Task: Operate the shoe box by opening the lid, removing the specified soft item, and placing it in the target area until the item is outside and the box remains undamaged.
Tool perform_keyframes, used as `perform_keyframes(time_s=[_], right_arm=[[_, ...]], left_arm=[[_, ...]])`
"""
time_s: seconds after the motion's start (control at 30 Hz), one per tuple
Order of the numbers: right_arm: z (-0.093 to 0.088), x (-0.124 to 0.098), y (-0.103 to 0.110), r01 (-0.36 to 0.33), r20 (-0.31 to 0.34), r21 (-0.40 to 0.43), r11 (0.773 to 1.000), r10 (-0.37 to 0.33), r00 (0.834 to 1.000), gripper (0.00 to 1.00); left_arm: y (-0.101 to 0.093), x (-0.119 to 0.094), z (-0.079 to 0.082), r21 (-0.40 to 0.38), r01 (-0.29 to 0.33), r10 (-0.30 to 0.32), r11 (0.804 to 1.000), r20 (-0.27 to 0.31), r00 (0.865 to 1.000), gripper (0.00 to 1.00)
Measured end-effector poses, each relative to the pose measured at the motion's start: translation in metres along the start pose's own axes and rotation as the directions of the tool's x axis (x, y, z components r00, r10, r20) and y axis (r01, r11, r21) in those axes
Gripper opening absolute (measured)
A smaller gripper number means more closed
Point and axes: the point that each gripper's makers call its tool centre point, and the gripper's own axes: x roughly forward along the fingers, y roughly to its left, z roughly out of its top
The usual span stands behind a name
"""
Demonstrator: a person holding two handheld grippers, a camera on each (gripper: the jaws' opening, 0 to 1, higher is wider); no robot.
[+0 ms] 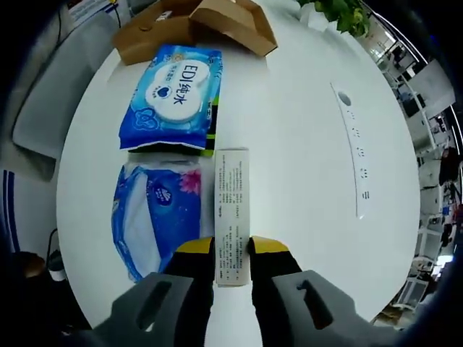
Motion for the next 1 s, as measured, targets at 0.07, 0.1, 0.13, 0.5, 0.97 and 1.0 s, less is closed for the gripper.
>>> perform_keyframes(time_s=[0.07,0.1,0.13,0.5,0.97,1.0], right_arm=[[-0.0006,0.0,-0.001,0.002,-0.002,-0.004,1.0,-0.002,1.0,0.16],[-0.0005,0.0,-0.0014,0.005,-0.003,-0.005,1.0,-0.005,1.0,0.16],[-0.0004,0.0,-0.0018,0.008,-0.004,-0.006,1.0,-0.008,1.0,0.16],[-0.0025,-0.0002,-0.0046,0.022,-0.012,0.051,0.998,-0.022,1.0,0.17],[-0.0007,-0.0015,-0.0087,0.043,-0.006,0.065,0.997,-0.043,0.999,0.23],[-0.0004,-0.0018,-0.0087,0.045,-0.005,0.068,0.997,-0.045,0.999,0.25]], left_arm=[[-0.0002,0.0001,0.0001,-0.001,0.001,-0.001,1.0,0.001,1.0,1.0],[-0.0002,0.0001,0.0001,-0.002,0.0,0.0,1.0,0.0,1.0,1.0],[0.0001,0.0002,-0.0001,-0.002,0.0,0.0,1.0,0.0,1.0,1.0],[0.0009,-0.001,-0.0019,-0.008,-0.002,0.002,1.0,0.002,1.0,1.0],[0.0031,-0.0013,-0.0032,-0.005,-0.004,0.004,1.0,-0.001,1.0,1.0],[0.0032,-0.0013,-0.0035,-0.003,-0.004,0.004,1.0,-0.003,1.0,1.0]])
